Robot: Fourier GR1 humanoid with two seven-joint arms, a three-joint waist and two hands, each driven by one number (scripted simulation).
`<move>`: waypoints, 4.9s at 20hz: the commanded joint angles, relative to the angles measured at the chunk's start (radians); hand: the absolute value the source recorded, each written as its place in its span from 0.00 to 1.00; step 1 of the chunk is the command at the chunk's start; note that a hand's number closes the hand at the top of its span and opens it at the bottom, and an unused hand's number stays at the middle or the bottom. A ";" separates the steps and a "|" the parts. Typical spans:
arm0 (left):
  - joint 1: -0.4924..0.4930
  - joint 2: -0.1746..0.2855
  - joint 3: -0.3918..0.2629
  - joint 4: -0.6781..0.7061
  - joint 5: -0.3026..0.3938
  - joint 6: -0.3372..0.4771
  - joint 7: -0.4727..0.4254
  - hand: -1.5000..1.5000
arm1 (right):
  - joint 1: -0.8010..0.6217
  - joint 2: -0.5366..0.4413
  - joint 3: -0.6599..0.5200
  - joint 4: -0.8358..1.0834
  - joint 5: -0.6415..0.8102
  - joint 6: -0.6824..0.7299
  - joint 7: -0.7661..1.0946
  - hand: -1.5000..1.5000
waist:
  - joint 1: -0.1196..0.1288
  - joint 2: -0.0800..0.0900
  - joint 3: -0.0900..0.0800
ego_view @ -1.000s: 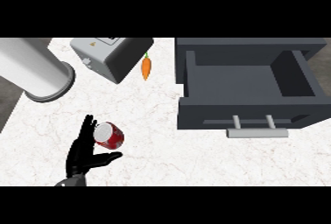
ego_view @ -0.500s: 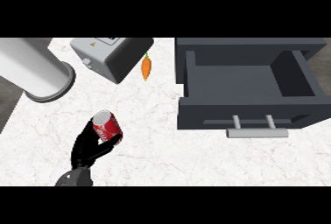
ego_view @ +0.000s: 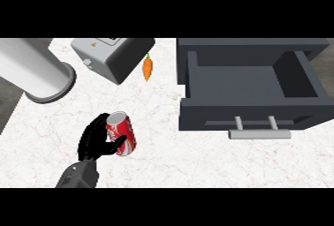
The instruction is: Pick up the can, place it into the drawer and close the drawer
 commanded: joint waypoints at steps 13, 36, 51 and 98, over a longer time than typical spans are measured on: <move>-0.060 -0.025 -0.033 -0.287 0.036 0.173 0.158 1.00 | 0.048 -0.009 -0.007 -0.054 -0.064 -0.030 0.016 0.00 | 0.001 -0.001 0.000; -0.369 -0.030 -0.252 -0.586 -0.076 0.567 0.529 1.00 | 0.059 0.014 0.043 -0.067 -0.020 -0.057 0.011 0.00 | -0.003 0.000 0.000; -0.784 -0.030 -0.312 -0.244 -0.005 0.754 0.530 1.00 | -0.006 0.013 0.070 0.001 0.048 -0.040 -0.036 0.00 | -0.019 0.004 0.001; -1.137 -0.030 -0.761 0.328 0.624 0.989 0.272 0.00 | -0.078 -0.013 0.091 -0.077 0.017 -0.103 0.074 0.00 | -0.082 0.015 0.002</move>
